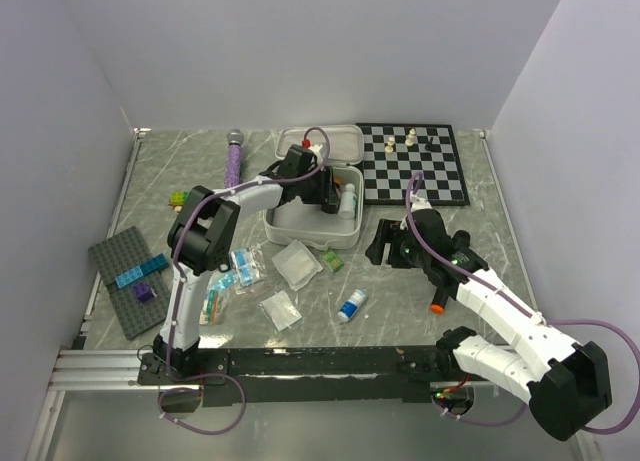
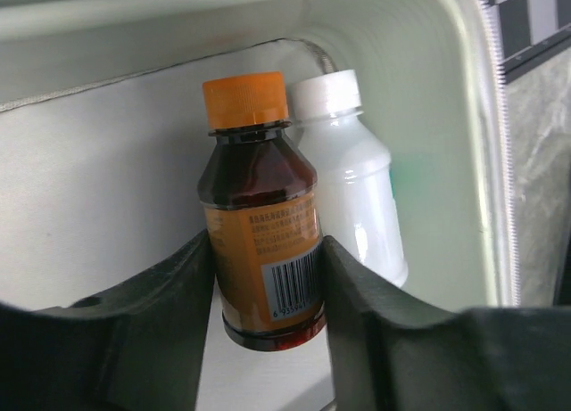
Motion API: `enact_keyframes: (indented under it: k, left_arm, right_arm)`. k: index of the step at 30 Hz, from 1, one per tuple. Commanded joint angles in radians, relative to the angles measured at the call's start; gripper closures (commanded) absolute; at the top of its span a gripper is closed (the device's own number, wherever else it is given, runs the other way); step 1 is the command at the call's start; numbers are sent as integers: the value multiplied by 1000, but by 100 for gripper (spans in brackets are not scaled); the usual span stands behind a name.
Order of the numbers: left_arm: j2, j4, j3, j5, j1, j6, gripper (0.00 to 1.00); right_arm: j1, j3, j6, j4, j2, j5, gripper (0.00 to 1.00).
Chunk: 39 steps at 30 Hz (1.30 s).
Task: Organize the medicine kit
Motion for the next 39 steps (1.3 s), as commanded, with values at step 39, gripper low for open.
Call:
enact_keyframes:
  k: [39]
  left_arm:
    - [-742, -106, -635, -314, -647, 10, 25]
  right_arm:
    - [-11, -126, 38, -61, -209, 21, 19]
